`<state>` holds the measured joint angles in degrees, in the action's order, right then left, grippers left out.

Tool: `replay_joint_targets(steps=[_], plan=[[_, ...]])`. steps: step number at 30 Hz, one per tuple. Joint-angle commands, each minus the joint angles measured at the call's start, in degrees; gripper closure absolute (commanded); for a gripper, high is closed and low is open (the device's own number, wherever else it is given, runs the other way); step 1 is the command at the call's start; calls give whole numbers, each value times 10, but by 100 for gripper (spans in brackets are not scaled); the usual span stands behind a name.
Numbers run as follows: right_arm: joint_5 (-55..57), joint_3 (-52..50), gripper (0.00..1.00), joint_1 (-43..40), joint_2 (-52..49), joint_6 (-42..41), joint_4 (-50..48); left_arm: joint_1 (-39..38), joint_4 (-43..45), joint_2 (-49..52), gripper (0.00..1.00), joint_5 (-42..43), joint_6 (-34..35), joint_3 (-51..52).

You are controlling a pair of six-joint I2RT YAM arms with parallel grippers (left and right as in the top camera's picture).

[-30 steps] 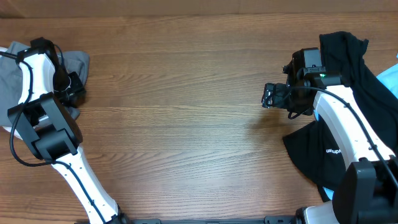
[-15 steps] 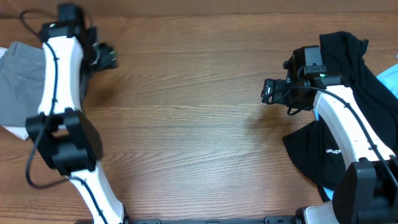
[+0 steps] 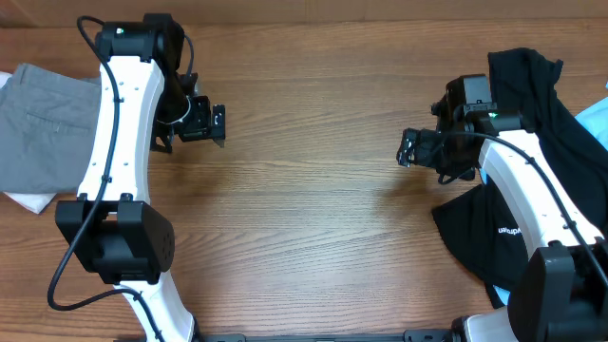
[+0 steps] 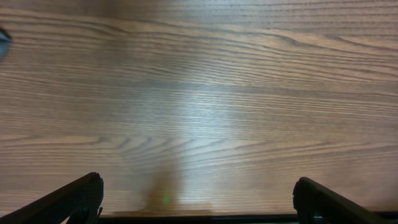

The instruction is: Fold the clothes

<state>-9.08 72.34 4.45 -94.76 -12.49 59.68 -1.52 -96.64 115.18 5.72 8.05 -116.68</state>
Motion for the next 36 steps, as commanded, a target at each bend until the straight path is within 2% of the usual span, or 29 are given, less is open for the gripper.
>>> replay_joint_targets(steps=[1, 7, 11, 13, 18, 22, 26, 31, 36], plan=[[-11, 9, 0, -1, 9, -39, 52, -6, -2, -14, 0, 47, 18, 32], [5, 6, 0, 1, 16, -38, 162, -13, -2, -83, 0, 35, 19, 157], [10, -15, 0, 13, 76, -42, 147, -13, 16, -174, 0, 12, 25, 247], [27, -37, 0, 22, 131, -58, 115, -13, 49, -246, 0, 12, 25, 294], [120, -144, 0, 65, 377, -73, -23, -13, 198, -495, 0, 10, 19, 413], [180, -214, 0, 82, 536, -71, -111, -13, 307, -652, 0, -33, 16, 489], [202, -231, 0, 81, 621, -71, -112, -13, 362, -765, 0, -76, 16, 535], [202, -231, 0, 81, 642, -71, -85, -13, 355, -828, 0, -76, 16, 538], [202, -231, 0, 81, 641, -71, -49, -13, 316, -834, 0, -76, 16, 539]])
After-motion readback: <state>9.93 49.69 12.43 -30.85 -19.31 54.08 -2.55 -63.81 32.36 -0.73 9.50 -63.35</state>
